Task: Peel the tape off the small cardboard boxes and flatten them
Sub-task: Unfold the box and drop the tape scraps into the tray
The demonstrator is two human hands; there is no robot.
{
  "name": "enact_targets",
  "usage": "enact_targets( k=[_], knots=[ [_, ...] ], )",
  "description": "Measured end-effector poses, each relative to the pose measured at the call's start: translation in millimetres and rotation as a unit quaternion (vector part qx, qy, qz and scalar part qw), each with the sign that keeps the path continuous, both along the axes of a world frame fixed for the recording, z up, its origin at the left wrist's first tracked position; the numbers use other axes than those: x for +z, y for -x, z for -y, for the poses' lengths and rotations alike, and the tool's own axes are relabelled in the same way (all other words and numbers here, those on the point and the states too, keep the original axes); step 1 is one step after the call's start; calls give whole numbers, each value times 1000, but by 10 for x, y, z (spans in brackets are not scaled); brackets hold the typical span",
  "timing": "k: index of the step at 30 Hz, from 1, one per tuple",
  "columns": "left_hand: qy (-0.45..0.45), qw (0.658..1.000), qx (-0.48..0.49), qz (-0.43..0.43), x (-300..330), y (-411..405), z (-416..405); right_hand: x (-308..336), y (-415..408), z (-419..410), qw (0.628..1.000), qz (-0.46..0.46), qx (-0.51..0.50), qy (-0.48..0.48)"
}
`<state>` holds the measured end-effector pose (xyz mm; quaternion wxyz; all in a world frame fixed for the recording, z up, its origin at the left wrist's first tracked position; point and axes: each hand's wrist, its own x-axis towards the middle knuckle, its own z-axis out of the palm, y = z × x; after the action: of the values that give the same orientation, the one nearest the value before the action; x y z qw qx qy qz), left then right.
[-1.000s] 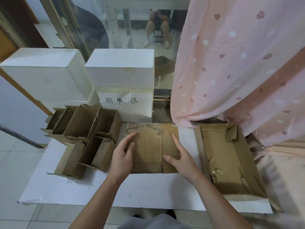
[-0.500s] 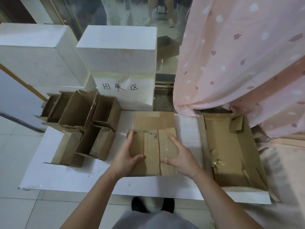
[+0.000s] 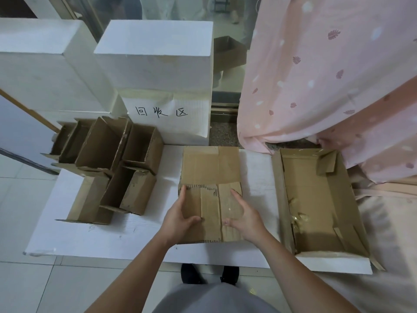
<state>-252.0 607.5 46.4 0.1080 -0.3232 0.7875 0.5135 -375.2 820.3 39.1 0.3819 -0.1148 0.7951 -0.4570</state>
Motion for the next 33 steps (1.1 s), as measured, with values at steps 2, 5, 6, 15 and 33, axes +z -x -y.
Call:
enact_targets(
  k=[2,5,6,15,33],
  knots=[
    [2,1000,-13,7,-33,91,86,-36,112,45,1000,4,-3,0],
    [25,998,-52,31,-28,342,254,-71,301,172,1000,-3,-11,-16],
    [39,996,-67,42,-9,456,312,-92,372,232,1000,-11,-16,-23],
    [115,985,-96,88,-382,1381,849,-446,1234,885,978,-114,90,-147],
    [376,888,-258,60,-957,1305,652,-869,1204,905,893,-345,104,-269]
  ],
)
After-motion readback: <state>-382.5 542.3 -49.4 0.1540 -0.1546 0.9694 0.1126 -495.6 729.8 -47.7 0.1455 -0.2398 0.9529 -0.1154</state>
